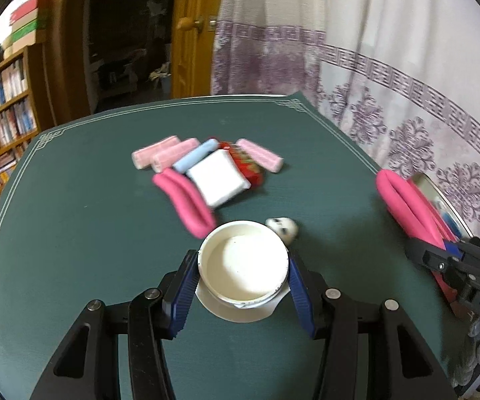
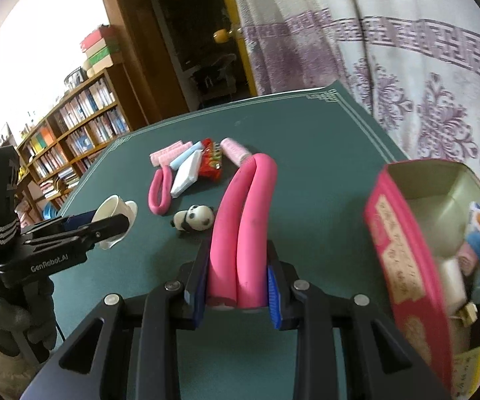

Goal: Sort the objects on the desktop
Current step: 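Lift the white cup and pink foam roller and carry them to the tin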

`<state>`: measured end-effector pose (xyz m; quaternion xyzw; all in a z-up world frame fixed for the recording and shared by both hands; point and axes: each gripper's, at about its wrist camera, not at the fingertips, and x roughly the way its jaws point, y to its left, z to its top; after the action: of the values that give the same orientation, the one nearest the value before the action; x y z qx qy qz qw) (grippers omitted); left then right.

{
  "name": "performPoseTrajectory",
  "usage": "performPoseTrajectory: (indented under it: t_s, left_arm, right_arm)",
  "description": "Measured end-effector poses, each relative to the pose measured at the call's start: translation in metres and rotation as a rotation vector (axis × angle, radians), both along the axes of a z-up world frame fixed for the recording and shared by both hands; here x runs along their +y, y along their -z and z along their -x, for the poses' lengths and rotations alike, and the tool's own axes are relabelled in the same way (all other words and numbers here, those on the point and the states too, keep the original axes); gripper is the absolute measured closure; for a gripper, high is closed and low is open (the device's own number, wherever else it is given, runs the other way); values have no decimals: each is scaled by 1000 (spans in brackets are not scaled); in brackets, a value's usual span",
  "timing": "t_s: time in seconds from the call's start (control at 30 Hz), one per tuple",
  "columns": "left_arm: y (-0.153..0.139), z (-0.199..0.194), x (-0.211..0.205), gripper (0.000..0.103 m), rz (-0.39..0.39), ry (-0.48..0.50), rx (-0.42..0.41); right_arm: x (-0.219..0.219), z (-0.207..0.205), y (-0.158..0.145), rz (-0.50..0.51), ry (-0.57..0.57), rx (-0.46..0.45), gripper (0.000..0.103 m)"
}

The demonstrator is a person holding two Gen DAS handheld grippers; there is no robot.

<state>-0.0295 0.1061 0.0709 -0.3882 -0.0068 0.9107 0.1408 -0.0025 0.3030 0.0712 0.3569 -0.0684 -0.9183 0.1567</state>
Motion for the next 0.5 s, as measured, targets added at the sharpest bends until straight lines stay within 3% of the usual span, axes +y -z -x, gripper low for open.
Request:
performPoseTrajectory:
  t_s: [0.5]
  left_arm:
    - [-19,-13,106,49,4,214,16]
  right_arm:
    - [113,-42,-20,15,249,80,71]
